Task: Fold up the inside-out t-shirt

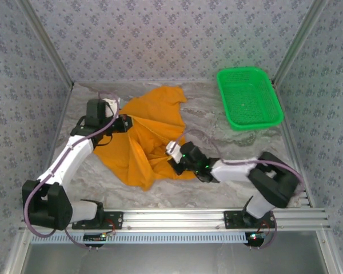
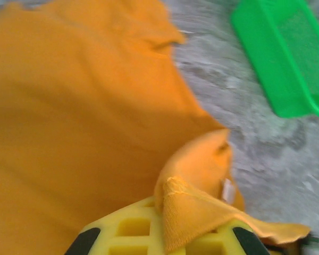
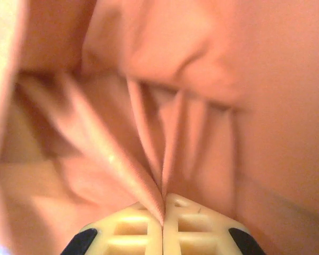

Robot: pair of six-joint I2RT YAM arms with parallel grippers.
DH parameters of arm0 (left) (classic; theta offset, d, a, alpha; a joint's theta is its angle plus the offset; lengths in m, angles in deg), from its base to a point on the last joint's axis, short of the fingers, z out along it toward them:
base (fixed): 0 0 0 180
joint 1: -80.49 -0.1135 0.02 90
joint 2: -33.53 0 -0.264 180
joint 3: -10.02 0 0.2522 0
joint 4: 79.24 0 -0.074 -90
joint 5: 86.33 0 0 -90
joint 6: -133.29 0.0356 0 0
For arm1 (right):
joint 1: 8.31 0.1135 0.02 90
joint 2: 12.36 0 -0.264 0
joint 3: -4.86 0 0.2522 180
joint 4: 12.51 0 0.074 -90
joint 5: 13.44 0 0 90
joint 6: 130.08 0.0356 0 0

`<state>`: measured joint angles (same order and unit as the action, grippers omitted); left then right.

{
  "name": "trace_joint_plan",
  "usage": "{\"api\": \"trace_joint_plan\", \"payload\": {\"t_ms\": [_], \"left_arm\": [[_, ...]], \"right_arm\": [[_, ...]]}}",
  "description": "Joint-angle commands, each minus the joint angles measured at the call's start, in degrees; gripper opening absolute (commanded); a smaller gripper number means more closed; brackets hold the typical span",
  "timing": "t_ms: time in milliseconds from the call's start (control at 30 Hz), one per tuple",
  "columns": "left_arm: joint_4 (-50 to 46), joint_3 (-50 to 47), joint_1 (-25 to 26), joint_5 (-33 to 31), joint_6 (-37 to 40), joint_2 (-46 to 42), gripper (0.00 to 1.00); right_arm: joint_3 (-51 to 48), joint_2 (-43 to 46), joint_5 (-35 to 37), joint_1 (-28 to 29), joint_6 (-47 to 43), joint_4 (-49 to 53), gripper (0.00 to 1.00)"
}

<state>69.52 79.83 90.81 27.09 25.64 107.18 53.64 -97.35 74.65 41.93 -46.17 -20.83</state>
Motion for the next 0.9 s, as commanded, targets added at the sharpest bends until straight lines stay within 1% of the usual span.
{"api": "trace_joint_plan", "payload": {"t_ms": [0, 100, 133, 200, 233, 267, 300, 333, 367, 400, 467, 500, 533, 567, 600, 667, 700, 733, 800, 867], "left_arm": [[-3.6, 2.4, -3.6, -6.3, 2.0, 2.9, 0.0], [-2.1, 1.8, -6.8, -12.3, 0.1, 8.4, 0.0], [-1.5, 1.8, -7.4, -12.6, -0.1, 10.8, 0.0], [-0.7, 2.3, -8.3, -11.2, -0.8, 16.4, 0.0], [-0.8, 2.8, -8.2, -8.1, -0.4, 18.7, 0.05], [-1.3, 3.8, -8.1, -3.5, 0.4, 21.5, 0.18], [-1.9, 4.7, -7.7, 0.0, 0.7, 23.9, 0.33], [-2.8, 5.4, -7.0, 2.5, 1.6, 25.6, 0.38], [-3.4, 5.6, -5.9, 3.6, 2.8, 26.5, 0.39], [-4.3, 5.7, -4.8, 2.9, 3.7, 26.8, 0.4], [-6.1, 5.5, -2.4, 2.3, 6.0, 25.8, 0.41], [-7.3, 5.5, -1.1, 2.3, 6.6, 24.7, 0.41], [-8.7, 5.7, -0.2, 1.7, 6.4, 23.2, 0.42], [-10.0, 5.9, 0.4, 0.7, 5.8, 21.9, 0.42], [-11.6, 6.0, 1.0, -0.5, 5.1, 19.8, 0.42], [-14.8, 6.8, 2.6, -2.3, 4.0, 16.2, 0.42], [-16.2, 7.3, 4.0, -2.5, 3.9, 14.4, 0.42], [-17.3, 7.7, 5.8, -1.9, 3.9, 13.1, 0.44], [-18.6, 8.5, 9.1, 0.0, 3.9, 12.3, 0.44], [-18.4, 8.8, 12.3, 3.9, 3.6, 12.7, 0.45]], "right_arm": [[0.7, 14.0, 1.4, -4.4, -5.5, 8.5, 0.0], [-0.8, 23.4, 1.3, -9.8, -4.2, 8.7, 0.0], [-1.6, 25.2, 1.0, -11.0, -4.4, 8.9, 0.0], [-3.8, 27.0, 1.1, -11.8, -5.7, 10.9, 0.0], [-4.7, 26.9, 2.1, -11.8, -5.5, 12.1, 0.0], [-5.8, 26.3, 3.0, -11.6, -5.0, 13.4, 0.0], [-7.0, 25.3, 3.6, -11.4, -4.1, 13.9, 0.0], [-8.2, 24.0, 4.3, -11.5, -2.7, 13.6, 0.0], [-9.0, 22.8, 5.2, -11.7, -0.8, 13.4, 0.01], [-9.8, 21.4, 5.3, -12.2, 0.8, 12.7, 0.04], [-9.5, 18.9, 5.3, -12.1, 2.2, 13.7, 0.17], [-8.6, 18.1, 4.7, -11.6, 2.4, 15.1, 0.25], [-7.5, 17.8, 4.6, -11.2, 2.5, 16.9, 0.37], [-6.5, 17.9, 4.3, -10.7, 2.0, 18.2, 0.45], [-5.2, 18.4, 4.1, -10.2, 1.2, 19.8, 0.5], [-2.5, 19.1, 1.8, -9.6, -1.7, 22.4, 0.53], [-0.8, 19.2, -2.1, -9.2, -5.4, 23.9, 0.54], [0.4, 18.7, -6.1, -8.9, -8.9, 25.1, 0.55], [2.9, 16.6, -8.7, -8.4, -11.3, 26.0, 0.57], [5.5, 13.2, -11.0, -8.7, -12.1, 26.3, 0.62]]}}
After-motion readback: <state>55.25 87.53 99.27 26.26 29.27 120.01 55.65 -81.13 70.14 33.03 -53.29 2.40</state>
